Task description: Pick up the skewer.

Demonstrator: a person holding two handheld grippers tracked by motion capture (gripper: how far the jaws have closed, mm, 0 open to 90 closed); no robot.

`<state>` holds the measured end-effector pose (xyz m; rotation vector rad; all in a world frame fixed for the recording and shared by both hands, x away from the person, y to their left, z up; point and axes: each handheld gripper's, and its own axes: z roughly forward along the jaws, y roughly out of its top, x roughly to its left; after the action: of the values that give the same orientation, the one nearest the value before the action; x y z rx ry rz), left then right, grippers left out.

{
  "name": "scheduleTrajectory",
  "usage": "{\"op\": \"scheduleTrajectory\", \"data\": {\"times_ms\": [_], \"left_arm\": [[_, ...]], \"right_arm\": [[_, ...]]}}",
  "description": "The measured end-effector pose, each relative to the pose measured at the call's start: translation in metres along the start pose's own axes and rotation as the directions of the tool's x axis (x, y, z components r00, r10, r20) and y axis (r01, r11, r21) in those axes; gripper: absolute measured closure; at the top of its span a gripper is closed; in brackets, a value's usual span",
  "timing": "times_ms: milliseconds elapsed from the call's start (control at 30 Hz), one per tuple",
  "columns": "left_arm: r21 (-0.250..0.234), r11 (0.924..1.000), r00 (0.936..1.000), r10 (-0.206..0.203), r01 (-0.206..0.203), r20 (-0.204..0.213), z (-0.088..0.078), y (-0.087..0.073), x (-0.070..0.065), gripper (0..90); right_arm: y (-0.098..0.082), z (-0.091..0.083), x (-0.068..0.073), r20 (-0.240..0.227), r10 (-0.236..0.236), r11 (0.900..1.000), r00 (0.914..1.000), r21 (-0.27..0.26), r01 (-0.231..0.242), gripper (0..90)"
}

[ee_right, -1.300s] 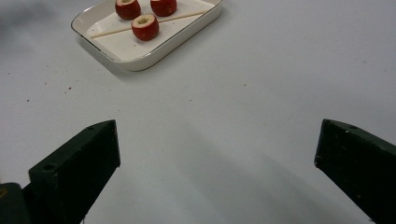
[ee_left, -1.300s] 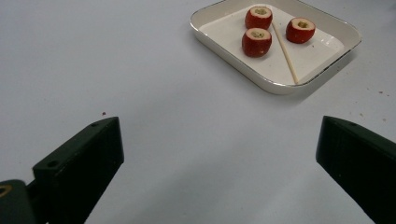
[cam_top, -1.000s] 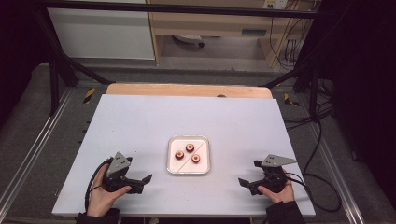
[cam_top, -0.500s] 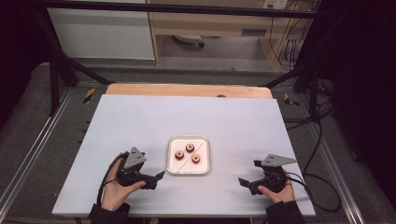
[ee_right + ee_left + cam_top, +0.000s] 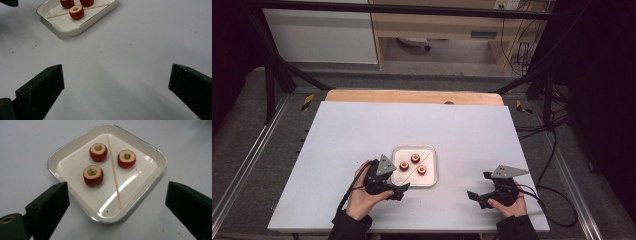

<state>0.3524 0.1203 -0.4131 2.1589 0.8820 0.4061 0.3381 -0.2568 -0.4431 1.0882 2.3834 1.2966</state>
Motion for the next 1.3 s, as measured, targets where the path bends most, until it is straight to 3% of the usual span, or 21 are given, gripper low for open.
{"op": "scheduleTrajectory", "data": {"times_ms": [233, 333, 567, 800, 1300], "left_arm": [[0.034, 0.9994, 0.9999, -0.006, 0.007, -0.015, 0.017, 0.015, -0.007, 16.1], [0.034, 0.9993, 0.9997, -0.012, 0.013, -0.020, 0.021, 0.017, -0.009, 28.5], [0.052, 0.9983, 0.9994, -0.023, 0.024, -0.027, 0.033, 0.019, -0.011, 45.2], [0.102, 0.9947, 0.9993, -0.012, 0.015, -0.035, 0.044, 0.018, -0.012, 61.9], [0.123, 0.9923, 0.9983, -0.002, 0.010, -0.058, 0.056, 0.013, -0.010, 79.5]], "right_arm": [[0.000, 0.000, 0.000, -0.001, 0.002, 1.000, 1.0000, 0.000, -0.002, 0.7], [0.000, 0.000, 0.000, -0.002, 0.001, 1.000, 1.0000, 0.000, -0.001, 0.7], [0.000, 0.001, 0.001, -0.005, 0.006, 1.000, 1.0000, 0.001, -0.006, 0.8], [0.000, 0.001, 0.001, -0.007, 0.005, 1.000, 1.0000, 0.005, -0.005, 0.8], [0.000, 0.002, 0.001, -0.010, 0.003, 1.000, 0.9999, 0.007, -0.003, 0.8]]}}
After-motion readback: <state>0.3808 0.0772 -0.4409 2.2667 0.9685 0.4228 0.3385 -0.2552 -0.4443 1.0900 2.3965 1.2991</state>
